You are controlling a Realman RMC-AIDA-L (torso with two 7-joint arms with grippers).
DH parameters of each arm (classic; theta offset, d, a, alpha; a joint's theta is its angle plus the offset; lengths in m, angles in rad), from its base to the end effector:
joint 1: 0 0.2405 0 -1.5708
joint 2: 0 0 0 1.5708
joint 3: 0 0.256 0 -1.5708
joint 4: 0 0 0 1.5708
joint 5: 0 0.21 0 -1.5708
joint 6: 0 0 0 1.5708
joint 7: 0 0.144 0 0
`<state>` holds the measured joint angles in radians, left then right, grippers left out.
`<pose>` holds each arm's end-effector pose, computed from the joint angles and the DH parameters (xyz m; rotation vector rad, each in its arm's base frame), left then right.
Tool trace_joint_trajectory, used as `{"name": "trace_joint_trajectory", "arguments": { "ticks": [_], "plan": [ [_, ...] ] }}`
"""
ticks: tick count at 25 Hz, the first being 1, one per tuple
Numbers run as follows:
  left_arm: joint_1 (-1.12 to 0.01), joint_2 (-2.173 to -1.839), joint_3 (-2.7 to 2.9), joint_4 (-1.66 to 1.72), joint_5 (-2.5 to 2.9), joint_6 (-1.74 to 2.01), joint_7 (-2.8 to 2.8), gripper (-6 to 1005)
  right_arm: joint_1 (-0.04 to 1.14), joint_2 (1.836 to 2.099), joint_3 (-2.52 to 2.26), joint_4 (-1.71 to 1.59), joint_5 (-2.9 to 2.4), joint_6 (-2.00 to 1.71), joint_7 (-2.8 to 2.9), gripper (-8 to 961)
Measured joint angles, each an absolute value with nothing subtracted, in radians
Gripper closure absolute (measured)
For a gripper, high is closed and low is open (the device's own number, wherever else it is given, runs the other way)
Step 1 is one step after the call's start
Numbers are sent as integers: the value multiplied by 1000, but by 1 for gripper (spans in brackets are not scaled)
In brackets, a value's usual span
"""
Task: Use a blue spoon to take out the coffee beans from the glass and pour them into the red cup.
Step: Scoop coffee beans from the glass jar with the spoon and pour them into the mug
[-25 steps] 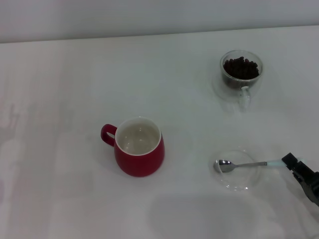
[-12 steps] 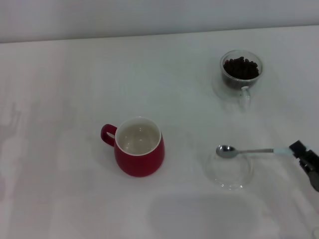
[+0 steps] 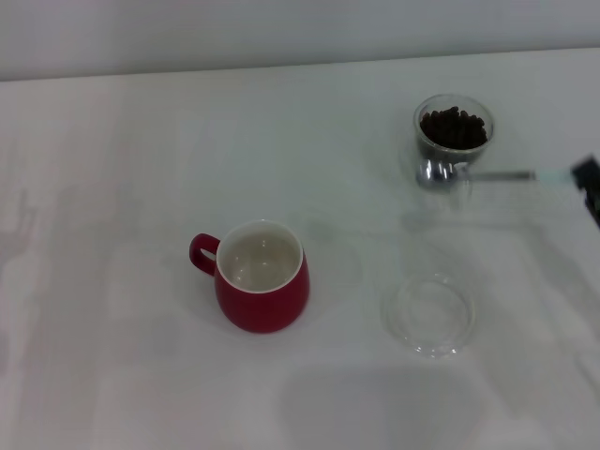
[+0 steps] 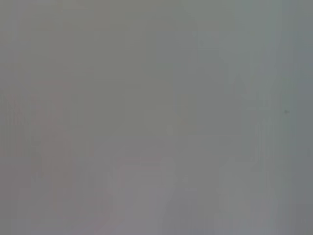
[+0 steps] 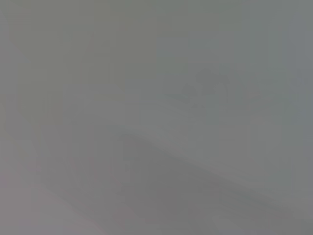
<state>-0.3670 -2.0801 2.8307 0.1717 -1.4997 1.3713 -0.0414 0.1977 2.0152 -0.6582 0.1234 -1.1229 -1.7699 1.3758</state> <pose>-0.3428 0.2920 -0.0026 -1.4433 -0.4870 -0.6927 0.3484 0.1963 0.0069 -1.4489 1.4143 1.6834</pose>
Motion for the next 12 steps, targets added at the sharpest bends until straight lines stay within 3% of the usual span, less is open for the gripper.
{"name": "trace_joint_trajectory", "arguments": {
  "ticks": [7, 12],
  "plan": [
    [-373, -2081, 2830, 166, -1500, 1370, -40, 200, 348, 2006, -649, -48, -1121, -1646, 1415, 806],
    [-374, -2081, 2830, 164, -1500, 1356, -36, 200, 385, 2006, -659, -149, -1124, -1549, 1416, 804]
  ]
}}
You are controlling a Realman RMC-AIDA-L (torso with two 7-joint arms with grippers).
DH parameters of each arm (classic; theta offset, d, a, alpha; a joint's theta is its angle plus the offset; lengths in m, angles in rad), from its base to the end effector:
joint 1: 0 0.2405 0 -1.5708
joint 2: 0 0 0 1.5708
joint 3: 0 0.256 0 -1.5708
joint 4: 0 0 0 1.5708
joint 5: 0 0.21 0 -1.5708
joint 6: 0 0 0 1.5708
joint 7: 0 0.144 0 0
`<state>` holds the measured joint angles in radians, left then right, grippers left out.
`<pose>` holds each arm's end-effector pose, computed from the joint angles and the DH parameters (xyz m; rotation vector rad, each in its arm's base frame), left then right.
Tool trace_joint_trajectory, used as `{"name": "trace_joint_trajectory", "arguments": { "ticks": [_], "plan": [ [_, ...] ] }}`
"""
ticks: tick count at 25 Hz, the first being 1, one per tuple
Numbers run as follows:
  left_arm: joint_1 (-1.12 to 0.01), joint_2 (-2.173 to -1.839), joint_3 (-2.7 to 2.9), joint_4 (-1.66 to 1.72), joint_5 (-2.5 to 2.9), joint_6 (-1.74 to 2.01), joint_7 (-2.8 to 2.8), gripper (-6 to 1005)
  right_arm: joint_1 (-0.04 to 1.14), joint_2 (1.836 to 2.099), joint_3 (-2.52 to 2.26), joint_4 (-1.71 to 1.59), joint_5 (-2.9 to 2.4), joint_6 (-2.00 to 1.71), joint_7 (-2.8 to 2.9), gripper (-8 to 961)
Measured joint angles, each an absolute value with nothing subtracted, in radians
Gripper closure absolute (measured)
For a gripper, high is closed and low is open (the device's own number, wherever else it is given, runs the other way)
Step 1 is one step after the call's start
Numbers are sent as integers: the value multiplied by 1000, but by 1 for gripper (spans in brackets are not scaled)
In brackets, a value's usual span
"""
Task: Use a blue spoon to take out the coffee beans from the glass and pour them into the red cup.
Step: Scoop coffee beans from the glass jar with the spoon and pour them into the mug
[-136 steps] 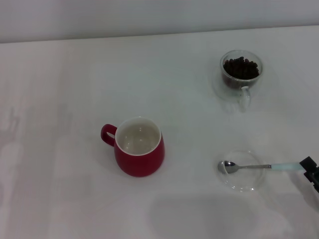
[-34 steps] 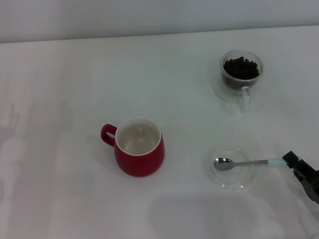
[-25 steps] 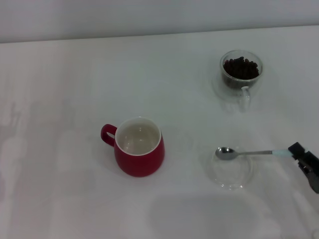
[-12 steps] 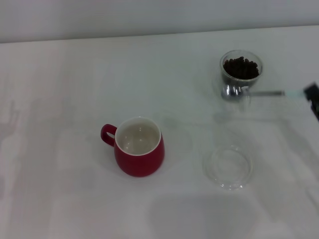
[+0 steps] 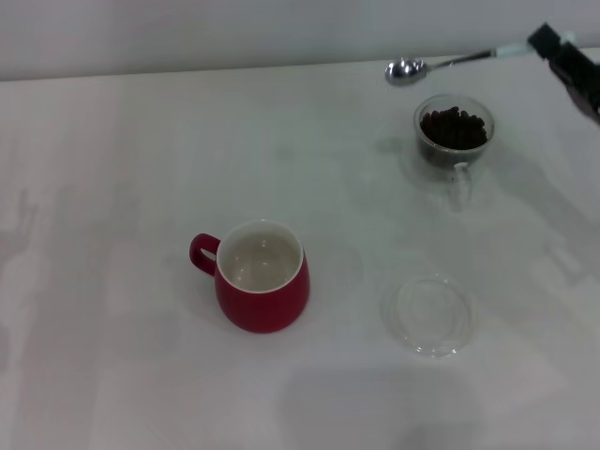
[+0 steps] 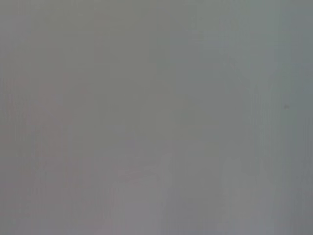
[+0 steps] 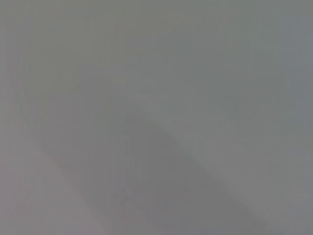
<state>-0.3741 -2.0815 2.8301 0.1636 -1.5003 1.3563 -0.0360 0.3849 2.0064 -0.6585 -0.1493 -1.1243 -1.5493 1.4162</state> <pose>-0.3434 0.2945 -0.0030 -1.4508 -0.4863 -0.6771 0.3222 0.3028 0.0422 -1.6871 1.1762 1.5564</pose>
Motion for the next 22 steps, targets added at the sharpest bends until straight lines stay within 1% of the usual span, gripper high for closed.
{"name": "trace_joint_trajectory", "arguments": {
  "ticks": [6, 15, 22],
  "plan": [
    [-377, -2081, 2830, 161, -1500, 1330, -41, 200, 390, 2004, -668, -292, -1132, -1465, 1428, 802],
    [-375, -2080, 2839, 161, -1488, 1330, -80, 200, 327, 2000, -752, -475, -1139, -1426, 1389, 799],
    [-371, -2083, 2840, 169, -1488, 1327, -95, 200, 306, 2002, -772, -555, -1197, -1385, 1339, 797]
  ]
}}
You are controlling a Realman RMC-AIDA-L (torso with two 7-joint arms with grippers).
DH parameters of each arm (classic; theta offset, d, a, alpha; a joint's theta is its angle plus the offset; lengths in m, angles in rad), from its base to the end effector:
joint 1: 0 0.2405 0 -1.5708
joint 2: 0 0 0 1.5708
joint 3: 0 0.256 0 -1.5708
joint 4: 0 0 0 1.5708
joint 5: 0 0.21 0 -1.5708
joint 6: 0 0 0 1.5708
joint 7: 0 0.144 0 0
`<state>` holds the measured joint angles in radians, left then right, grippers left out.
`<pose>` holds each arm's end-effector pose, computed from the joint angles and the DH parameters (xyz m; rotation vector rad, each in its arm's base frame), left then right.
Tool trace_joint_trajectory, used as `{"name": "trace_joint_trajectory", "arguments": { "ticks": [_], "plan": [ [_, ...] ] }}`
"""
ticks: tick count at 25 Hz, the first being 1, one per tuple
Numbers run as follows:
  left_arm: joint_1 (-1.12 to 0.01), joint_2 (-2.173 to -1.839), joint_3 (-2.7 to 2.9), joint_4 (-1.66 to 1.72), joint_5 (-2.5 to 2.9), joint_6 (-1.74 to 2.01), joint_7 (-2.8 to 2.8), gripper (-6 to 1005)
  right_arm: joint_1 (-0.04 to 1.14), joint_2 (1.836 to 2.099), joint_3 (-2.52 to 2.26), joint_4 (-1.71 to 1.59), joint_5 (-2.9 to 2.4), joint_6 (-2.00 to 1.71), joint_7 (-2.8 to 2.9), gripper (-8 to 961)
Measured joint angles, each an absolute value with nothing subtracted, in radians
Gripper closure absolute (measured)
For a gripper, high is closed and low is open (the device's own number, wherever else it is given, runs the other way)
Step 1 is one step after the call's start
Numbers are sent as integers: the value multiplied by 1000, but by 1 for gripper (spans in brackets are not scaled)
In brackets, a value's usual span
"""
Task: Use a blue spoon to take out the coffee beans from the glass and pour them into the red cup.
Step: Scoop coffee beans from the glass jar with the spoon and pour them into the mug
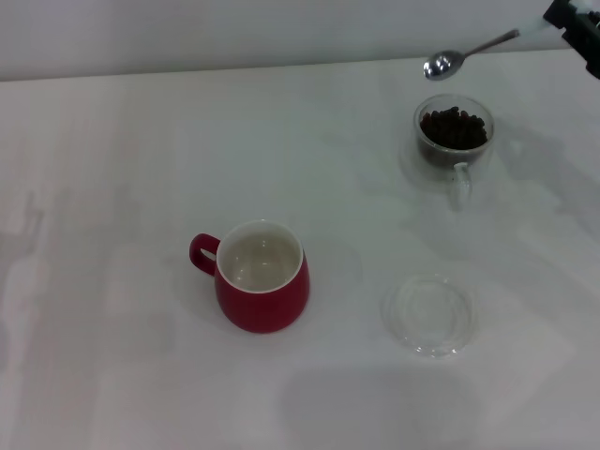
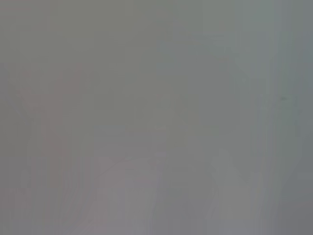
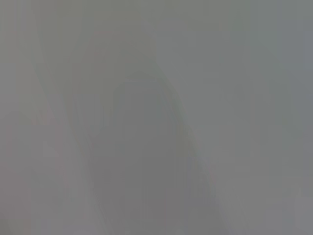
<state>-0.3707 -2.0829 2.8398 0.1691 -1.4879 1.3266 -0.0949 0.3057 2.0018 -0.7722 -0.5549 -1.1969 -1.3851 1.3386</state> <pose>-0.3446 0.2934 -0.0099 -1.4721 -0.5543 -0.7067 0.3201 0.3233 0.0871 -1.9079 0.8072 1.1765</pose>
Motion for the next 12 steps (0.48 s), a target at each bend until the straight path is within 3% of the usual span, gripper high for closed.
{"name": "trace_joint_trajectory", "arguments": {
  "ticks": [12],
  "plan": [
    [-367, -2085, 2841, 172, -1488, 1327, -95, 199, 303, 2004, -778, -576, -1259, -1248, 1241, 793]
  ]
}}
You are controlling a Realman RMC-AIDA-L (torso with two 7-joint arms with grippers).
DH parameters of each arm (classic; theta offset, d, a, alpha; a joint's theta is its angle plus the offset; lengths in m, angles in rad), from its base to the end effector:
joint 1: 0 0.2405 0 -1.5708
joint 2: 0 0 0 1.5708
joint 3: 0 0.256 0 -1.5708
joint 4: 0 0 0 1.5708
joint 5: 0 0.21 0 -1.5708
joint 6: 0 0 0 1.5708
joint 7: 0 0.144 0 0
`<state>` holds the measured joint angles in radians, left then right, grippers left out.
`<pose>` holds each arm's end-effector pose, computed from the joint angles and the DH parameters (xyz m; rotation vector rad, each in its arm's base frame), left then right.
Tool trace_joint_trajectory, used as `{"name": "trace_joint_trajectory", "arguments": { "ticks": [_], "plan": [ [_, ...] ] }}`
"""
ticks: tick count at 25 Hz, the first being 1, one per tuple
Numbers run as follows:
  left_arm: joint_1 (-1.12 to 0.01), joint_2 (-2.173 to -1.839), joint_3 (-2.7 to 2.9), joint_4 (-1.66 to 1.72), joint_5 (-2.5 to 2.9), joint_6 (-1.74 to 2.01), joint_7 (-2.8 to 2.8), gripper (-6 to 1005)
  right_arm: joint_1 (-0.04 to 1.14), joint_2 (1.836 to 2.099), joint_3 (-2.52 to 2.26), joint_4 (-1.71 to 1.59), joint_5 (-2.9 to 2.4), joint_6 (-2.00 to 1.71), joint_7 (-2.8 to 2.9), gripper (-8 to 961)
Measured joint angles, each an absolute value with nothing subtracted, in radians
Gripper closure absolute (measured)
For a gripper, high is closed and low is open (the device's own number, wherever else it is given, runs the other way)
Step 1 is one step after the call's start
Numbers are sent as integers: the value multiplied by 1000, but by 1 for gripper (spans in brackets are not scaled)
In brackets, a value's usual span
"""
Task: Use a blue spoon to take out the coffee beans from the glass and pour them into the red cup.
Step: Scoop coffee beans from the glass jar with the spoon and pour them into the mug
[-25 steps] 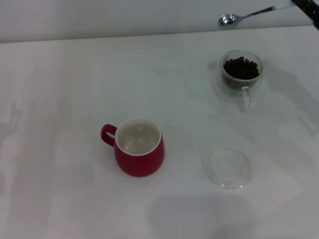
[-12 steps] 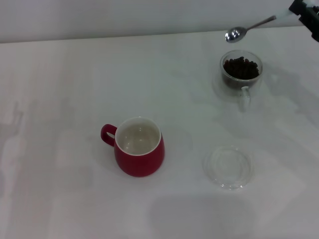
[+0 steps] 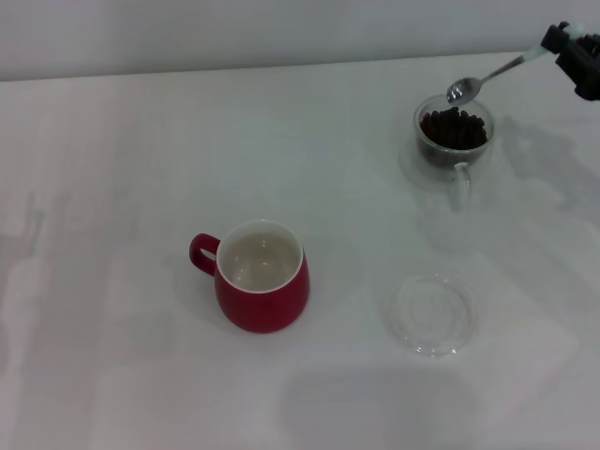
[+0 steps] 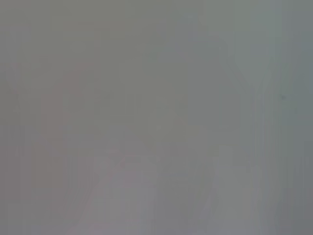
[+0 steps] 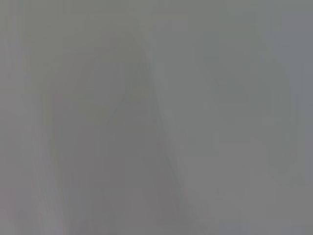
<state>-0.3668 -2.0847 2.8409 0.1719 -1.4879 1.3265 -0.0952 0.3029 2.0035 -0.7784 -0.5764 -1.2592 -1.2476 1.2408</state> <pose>-0.3448 0.2918 -0.0114 -1.4719 -0.5604 -0.7075 0.3369 0.3306 0.0827 -1.9080 0.7674 0.9522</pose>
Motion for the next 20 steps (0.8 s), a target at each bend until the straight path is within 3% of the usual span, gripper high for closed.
{"name": "trace_joint_trajectory", "arguments": {
  "ticks": [20],
  "plan": [
    [-364, -2085, 2838, 173, -1488, 1328, -95, 199, 296, 2005, -791, -581, -1336, -1176, 1194, 787]
  ]
}}
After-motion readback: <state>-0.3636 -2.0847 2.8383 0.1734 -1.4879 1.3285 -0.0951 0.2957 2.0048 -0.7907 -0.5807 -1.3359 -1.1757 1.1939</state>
